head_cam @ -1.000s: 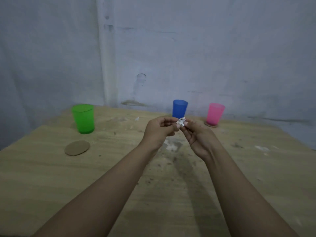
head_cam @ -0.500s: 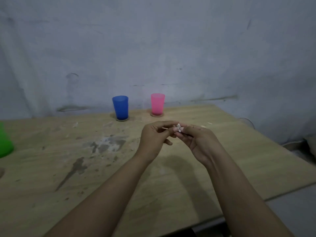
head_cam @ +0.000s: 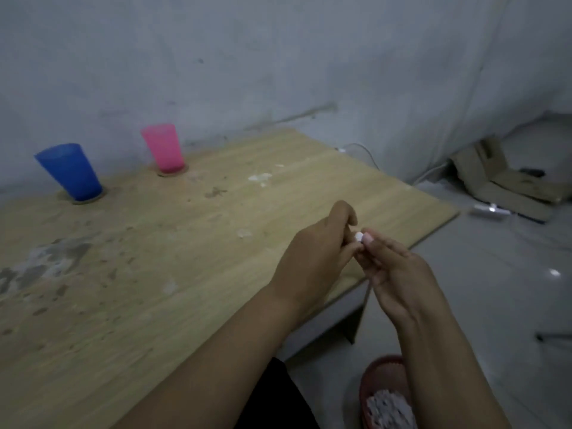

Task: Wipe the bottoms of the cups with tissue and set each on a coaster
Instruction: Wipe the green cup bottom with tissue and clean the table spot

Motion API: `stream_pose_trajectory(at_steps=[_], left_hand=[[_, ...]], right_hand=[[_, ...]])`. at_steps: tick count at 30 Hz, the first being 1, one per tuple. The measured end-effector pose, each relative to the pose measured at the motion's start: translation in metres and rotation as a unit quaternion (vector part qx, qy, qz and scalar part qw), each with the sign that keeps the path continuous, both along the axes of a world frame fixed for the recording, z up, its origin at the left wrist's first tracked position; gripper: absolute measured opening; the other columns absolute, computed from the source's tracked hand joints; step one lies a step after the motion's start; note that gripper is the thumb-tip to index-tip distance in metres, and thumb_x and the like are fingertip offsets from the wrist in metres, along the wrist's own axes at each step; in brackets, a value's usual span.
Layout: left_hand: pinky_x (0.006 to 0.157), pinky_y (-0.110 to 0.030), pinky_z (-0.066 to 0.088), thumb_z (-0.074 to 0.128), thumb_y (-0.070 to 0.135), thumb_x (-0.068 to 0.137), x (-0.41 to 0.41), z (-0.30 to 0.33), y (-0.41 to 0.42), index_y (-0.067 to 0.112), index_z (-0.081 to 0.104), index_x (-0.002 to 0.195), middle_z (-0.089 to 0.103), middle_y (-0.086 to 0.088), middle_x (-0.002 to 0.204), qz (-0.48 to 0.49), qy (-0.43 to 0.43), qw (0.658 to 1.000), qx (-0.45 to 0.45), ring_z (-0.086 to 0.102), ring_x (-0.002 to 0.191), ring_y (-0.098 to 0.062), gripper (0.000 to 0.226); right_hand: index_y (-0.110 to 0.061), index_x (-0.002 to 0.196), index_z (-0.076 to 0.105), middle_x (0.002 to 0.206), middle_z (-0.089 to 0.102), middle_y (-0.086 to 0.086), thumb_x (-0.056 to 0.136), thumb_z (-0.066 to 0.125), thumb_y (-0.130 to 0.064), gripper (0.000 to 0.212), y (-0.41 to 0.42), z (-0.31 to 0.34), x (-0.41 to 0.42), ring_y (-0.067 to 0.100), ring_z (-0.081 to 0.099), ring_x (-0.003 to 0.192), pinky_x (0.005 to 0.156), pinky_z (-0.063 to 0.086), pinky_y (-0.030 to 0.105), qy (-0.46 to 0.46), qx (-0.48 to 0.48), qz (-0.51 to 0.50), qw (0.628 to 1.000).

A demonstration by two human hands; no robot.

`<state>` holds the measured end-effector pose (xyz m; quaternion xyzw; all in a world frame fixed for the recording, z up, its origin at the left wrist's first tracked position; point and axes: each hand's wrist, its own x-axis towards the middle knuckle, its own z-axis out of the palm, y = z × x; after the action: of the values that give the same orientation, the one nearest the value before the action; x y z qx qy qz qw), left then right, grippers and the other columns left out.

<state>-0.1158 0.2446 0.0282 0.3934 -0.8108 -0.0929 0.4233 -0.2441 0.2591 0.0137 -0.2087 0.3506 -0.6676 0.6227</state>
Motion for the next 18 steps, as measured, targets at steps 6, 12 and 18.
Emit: stream_pose_trajectory(at_steps=[6, 12, 18], left_hand=[[0.058, -0.027, 0.046, 0.067, 0.025, 0.084, -0.068, -0.048, 0.009, 0.020, 0.042, 0.107, 0.058, 0.012, 0.077, -0.073, -0.022, 0.993, 0.090, 0.056, 0.067, -0.008, 0.034], [0.065, -0.034, 0.050, 0.062, 0.019, 0.086, -0.123, -0.118, 0.014, 0.016, 0.052, 0.101, 0.063, -0.001, 0.094, -0.122, -0.125, 0.970, 0.168, 0.059, 0.081, -0.019, 0.019], [0.090, -0.040, 0.048, 0.049, 0.013, 0.091, -0.135, -0.215, 0.024, 0.010, 0.057, 0.121, 0.061, -0.012, 0.121, -0.114, -0.299, 0.877, 0.359, 0.057, 0.110, -0.029, 0.031]], right_hand=[[-0.001, 0.082, 0.064, 0.068, 0.072, 0.009, 0.079, 0.056, 0.011, 0.015, 0.025, -0.060, -0.075, 0.016, 0.070, 0.066, 0.065, 0.057, 0.020, 0.045, 0.062, -0.087, 0.993], [0.010, 0.095, 0.065, 0.087, 0.069, 0.025, 0.077, 0.061, 0.011, 0.018, 0.050, -0.158, -0.120, 0.032, 0.068, 0.083, 0.080, 0.058, 0.033, 0.190, 0.219, -0.122, 0.949], [0.003, 0.091, 0.069, 0.098, 0.067, 0.026, 0.082, 0.055, 0.009, 0.018, 0.062, -0.265, -0.138, 0.034, 0.066, 0.083, 0.084, 0.055, 0.040, 0.244, 0.396, -0.127, 0.876]])
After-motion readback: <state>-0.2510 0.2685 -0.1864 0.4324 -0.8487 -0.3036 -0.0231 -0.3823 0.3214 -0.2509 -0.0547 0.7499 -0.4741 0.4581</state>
